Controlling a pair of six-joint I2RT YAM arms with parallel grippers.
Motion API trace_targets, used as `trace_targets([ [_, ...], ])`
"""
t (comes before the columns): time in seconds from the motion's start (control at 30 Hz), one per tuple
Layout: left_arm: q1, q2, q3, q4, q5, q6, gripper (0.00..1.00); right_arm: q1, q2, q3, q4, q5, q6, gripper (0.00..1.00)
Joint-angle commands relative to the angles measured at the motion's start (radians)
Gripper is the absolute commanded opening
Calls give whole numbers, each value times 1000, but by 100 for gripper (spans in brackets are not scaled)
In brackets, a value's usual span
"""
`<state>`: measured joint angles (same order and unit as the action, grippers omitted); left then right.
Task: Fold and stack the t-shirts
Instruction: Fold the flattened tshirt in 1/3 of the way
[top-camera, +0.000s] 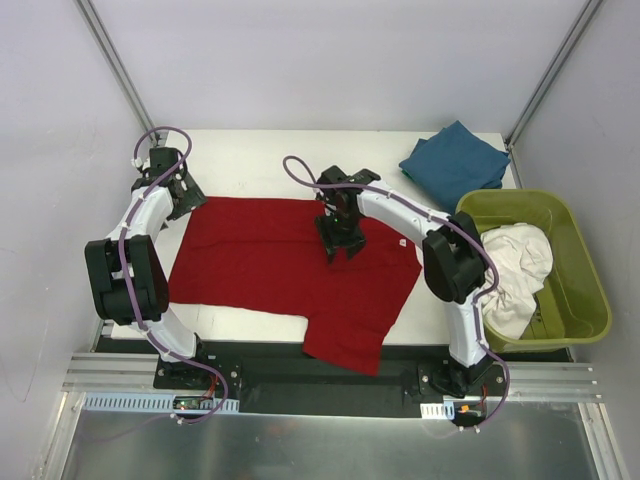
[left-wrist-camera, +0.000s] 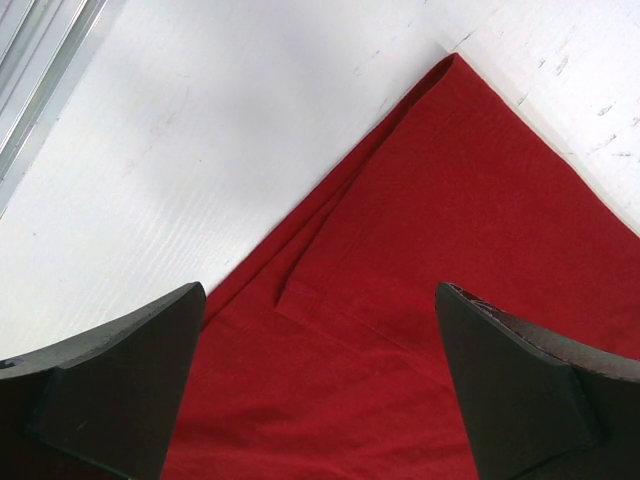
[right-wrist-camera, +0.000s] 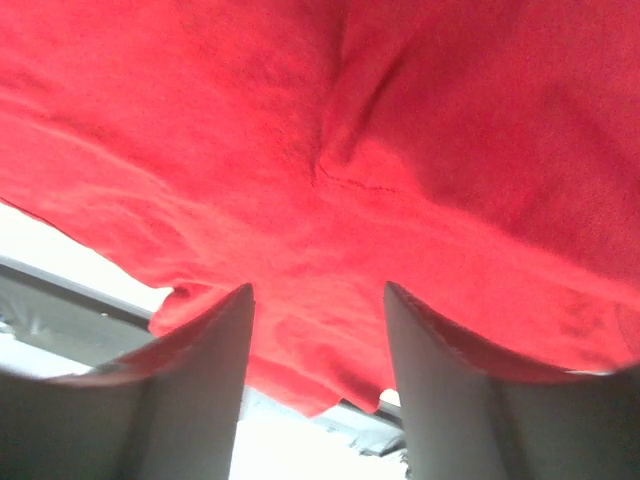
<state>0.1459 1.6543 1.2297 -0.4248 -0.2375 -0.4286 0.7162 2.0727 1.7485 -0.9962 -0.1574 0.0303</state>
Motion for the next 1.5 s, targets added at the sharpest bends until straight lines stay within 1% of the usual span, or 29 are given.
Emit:
trace_targets([
  [0.0, 12, -16, 2, -9, 12, -2, 99, 6, -114, -65, 68, 59, -17, 67],
  [0.03, 12, -19, 1, -9, 17, -2, 99, 0, -141, -88, 83, 94, -9, 78],
  [0.07, 12, -21, -1, -9, 27, -2, 99, -1, -202, -119, 111, 129, 0, 97],
  [0.1, 12, -27, -1, -9, 52, -4, 99, -7, -235, -180, 128, 206, 28, 97],
  [0.17, 12, -36, 1, -8, 104, -10, 99, -30, -330, -257, 203, 246, 54, 97],
  [0.2, 14, -36, 2, -5, 137, -10, 99, -43, -353, -288, 230, 245, 66, 97],
  [0.23, 12, -34, 4, 1, 217, -18, 99, -72, -373, -338, 258, 231, 69, 97],
  [0.27, 12, -28, 1, 26, 263, -21, 99, -86, -394, -354, 307, 214, 72, 97],
  [0.33, 12, -13, -1, 50, 380, -27, 99, -121, -390, -363, 347, 170, 69, 97],
  [0.37, 9, 13, 2, 55, 401, -30, 99, -130, -363, -350, 367, 167, 68, 97],
  [0.43, 11, 44, 22, 60, 414, -32, 99, -146, -318, -276, 358, 167, 56, 97],
  [0.5, 9, 90, 40, 61, 418, -32, 99, -155, -243, -224, 347, 167, 49, 97],
  [0.53, 9, 104, 48, 61, 425, -32, 99, -159, -196, -166, 318, 179, 52, 97],
  [0.63, 9, 143, 62, 61, 448, -36, 99, -167, -180, -152, 275, 228, 69, 97],
  [0.73, 11, 174, 73, 60, 417, -41, 99, -169, -264, -279, 316, 254, 89, 97],
  [0.77, 11, 179, 76, 60, 414, -42, 99, -169, -290, -358, 323, 286, 109, 97],
  [0.8, 12, 183, 79, 60, 418, -44, 99, -170, -315, -395, 332, 297, 118, 97],
  [0.87, 11, 190, 80, 60, 429, -45, 99, -170, -393, -475, 367, 299, 140, 97],
  [0.9, 11, 190, 79, 60, 432, -47, 99, -170, -414, -544, 379, 292, 146, 97],
  [0.93, 11, 188, 79, 60, 432, -45, 99, -172, -452, -572, 404, 285, 149, 98],
  [1.03, 11, 183, 73, 60, 425, -47, 99, -172, -488, -650, 445, 268, 158, 99],
  [1.1, 11, 183, 76, 58, 423, -47, 99, -181, -481, -656, 453, 266, 151, 95],
  [1.13, 12, 185, 76, 60, 426, -47, 99, -185, -459, -644, 452, 265, 148, 91],
  [1.2, 11, 187, 76, 60, 426, -47, 99, -199, -436, -632, 456, 262, 145, 85],
  [1.23, 12, 187, 76, 60, 423, -47, 99, -202, -410, -614, 462, 259, 138, 77],
  [1.27, 11, 185, 76, 61, 422, -45, 99, -211, -396, -606, 462, 262, 137, 73],
  [1.3, 11, 183, 76, 60, 417, -45, 99, -215, -375, -600, 462, 268, 138, 66],
  [1.4, 11, 179, 73, 60, 403, -42, 99, -222, -344, -587, 449, 309, 138, 57],
  [1.47, 12, 176, 71, 60, 394, -42, 99, -227, -336, -587, 441, 334, 131, 55],
])
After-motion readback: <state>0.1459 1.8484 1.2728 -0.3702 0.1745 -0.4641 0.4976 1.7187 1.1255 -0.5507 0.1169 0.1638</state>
